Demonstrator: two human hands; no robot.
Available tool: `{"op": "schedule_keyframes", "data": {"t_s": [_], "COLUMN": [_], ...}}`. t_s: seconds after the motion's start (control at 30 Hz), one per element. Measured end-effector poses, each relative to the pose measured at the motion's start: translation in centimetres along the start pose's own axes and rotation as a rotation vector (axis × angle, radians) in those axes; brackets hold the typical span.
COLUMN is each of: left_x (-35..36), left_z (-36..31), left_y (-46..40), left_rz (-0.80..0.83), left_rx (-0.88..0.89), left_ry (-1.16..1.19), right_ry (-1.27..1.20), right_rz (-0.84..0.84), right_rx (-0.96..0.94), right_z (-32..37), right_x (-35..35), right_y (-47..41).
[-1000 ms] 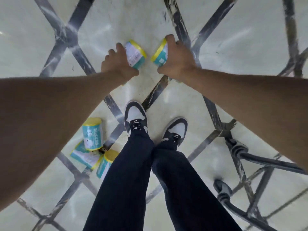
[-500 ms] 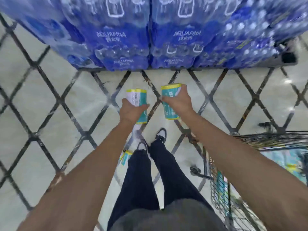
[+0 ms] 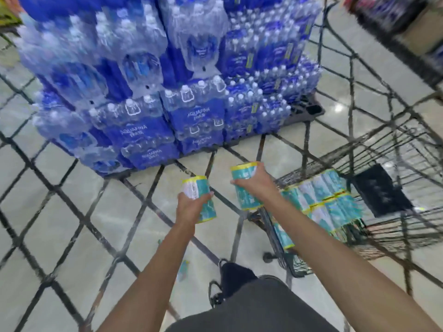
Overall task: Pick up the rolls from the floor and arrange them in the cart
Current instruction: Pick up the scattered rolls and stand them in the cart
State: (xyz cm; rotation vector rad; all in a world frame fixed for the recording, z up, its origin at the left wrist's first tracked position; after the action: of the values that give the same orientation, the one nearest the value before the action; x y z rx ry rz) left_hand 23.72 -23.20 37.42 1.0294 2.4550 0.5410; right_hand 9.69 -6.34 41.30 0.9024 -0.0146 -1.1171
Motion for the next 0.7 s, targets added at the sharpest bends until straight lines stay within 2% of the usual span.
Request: {"op": "schedule_keyframes", "data": {"t_s": [0.1,0.23,0.47,0.7], "left_x": [4.2,11.4,26.1,36.4], "left_z": [1.9,4.8,7.0,8.8], "left_y": [4.9,10.5,17.7,21.8], "left_rz": [0.015,0.062,0.067,0.033], "left_rx": [-0.011,-0.033,-0.115,-0.161], "left_ry": [0.006,0.041,0.005,0.041], "right_ry": [-0.050,-0.072,-0.147,-0.105], "right_rz": [-0.036,0.011,0.022,0.026], "right_rx": [0.049,0.113,0.223,0.299], "right_z": [-5.3,-12.4,-24.7,-32.3], "right_x": [-4.7,-11.1,-25.1,-34.3], "right_y": [2.3,2.9,1.3,-1.7]}}
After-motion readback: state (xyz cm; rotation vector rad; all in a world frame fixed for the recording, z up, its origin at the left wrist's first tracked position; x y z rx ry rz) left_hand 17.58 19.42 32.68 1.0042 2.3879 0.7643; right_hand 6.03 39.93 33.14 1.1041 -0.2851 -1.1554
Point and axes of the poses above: each hand's wrist, its own y-axis away from the middle knuckle, its own x-axis out of the palm, z = x × y, the point moved 2 cm from there along -y, towards the middle knuckle, and after that the axes turned 10 degrees about x, right-handed, at the moved point
